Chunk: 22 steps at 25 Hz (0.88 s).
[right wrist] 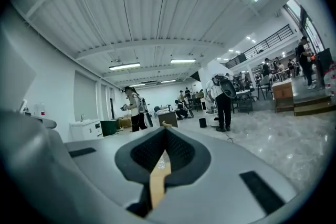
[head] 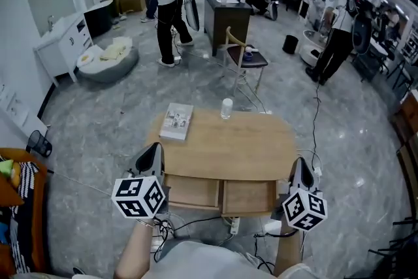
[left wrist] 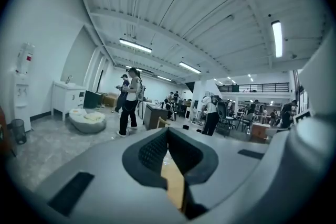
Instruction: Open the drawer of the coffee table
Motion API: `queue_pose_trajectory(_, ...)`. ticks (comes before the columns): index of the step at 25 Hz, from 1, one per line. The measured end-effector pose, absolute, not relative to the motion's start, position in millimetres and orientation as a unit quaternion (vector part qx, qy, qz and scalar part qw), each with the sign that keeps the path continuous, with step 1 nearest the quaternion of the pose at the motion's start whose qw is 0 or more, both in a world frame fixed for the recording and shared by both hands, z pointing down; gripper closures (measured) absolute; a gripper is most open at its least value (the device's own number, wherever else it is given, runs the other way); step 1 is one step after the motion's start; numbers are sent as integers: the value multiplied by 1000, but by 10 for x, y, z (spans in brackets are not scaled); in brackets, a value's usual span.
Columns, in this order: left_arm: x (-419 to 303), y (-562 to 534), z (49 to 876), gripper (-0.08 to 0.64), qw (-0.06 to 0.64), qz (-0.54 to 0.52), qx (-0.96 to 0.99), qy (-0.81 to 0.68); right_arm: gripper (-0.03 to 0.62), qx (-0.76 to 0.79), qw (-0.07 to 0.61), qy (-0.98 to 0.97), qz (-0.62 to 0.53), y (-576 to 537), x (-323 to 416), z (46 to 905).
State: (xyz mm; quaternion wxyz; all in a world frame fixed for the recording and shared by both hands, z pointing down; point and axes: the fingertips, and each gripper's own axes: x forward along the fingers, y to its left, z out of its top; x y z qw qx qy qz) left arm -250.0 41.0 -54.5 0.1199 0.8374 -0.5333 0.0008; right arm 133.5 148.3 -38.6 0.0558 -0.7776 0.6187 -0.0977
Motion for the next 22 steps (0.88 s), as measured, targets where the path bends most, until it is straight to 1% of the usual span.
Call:
queue_pose_trajectory(4,-2468,524,-659,565,99,-2,832,-545,592,-781,61,615,-89,1717,1566,-533)
queue_pose_trajectory(9,-2349,539,-575,565,104,3,827,-552,592,-785,50,610,-90,1827,1742,-469)
queue_pose_trajectory(16,-2226,409,-534,565,105,20,831,-546,592,-782,51,615,-91,1690,1692,-473)
queue_pose_trajectory(22,-2224,280,-532,565,107,22,835,-540,594,-792,26,605,-76,1664,1662,-506)
